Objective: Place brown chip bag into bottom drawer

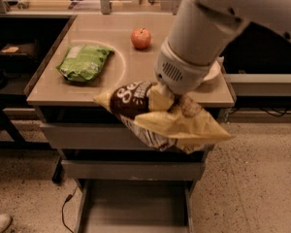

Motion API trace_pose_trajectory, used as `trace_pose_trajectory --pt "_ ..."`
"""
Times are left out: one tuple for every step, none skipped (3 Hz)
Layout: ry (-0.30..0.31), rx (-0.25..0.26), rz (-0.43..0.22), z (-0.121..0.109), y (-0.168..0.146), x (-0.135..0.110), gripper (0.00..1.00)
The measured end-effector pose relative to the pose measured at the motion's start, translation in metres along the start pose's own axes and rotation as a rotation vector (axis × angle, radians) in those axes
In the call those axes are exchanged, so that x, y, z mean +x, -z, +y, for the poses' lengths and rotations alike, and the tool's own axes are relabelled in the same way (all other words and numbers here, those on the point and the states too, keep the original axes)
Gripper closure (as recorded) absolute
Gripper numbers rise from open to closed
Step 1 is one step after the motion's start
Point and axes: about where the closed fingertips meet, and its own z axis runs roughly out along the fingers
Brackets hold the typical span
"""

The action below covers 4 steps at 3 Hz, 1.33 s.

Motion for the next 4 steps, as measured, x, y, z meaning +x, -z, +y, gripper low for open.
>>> trace_pose_trajectory --pt "-0.069 -0.093 0.005 0.008 -0.053 0.029 1.0" --pt "-0.112 -0.184 0.003 0.011 -0.112 0.052 1.0" --pt "-0.112 -0.184 0.003 0.011 -0.112 0.052 1.0" --pt "-0.148 -0.227 -0.001 0.012 -0.134 0.059 1.0"
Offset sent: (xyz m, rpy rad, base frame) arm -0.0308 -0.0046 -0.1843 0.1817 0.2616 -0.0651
